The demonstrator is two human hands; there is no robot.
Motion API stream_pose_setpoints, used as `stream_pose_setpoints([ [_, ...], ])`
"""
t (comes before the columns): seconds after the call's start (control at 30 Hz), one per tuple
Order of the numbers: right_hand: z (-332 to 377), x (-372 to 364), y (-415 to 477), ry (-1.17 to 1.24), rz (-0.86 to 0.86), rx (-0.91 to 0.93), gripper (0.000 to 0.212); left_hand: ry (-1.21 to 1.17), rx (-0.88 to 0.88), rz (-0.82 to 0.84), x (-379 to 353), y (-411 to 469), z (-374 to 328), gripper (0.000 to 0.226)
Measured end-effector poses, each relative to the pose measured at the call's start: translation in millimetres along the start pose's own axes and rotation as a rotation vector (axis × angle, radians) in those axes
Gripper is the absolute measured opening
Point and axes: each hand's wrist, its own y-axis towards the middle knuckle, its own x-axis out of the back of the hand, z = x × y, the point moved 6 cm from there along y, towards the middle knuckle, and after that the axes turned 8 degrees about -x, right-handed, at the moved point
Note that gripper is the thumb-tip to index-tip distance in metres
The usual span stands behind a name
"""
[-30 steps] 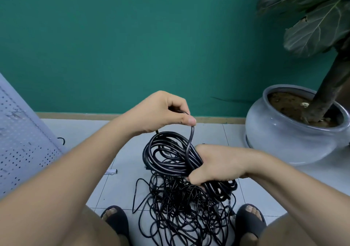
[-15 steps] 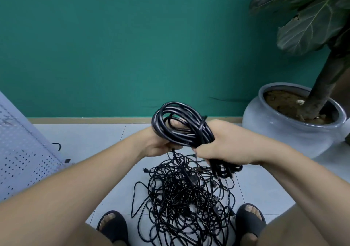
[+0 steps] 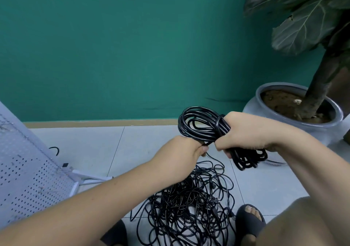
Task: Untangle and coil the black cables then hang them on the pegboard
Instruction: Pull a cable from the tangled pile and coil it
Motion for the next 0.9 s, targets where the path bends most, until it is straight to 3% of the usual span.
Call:
stream_pose_setpoints([
  [0.13,-5,-2,2,-0.068,-0.035,-0.056,0.012,0.080,0.074,0.056,-5,-4,1,0.043],
  [0.3,-3,-11,1,-0.285,-0.109,-0.073,0.029,0.067,0.142,0.095,-12,-7,3,0.044],
  [0.47,-11,-6,0,-0.293,-0.143,-0.089,0.029,0.132,0.157,0.015,0,-9,10,0.038],
  [0.7,-10,-6,25,-0.171,-0.351,-0.035,0.031,0.192,0.040,0.071,-12,-9,-10,0.039],
  [0.9,-17,-6,37,-0.266,-0.365,-0.053,0.025,0.333,-0.047,0.135,-8,-12,-22,0.038],
])
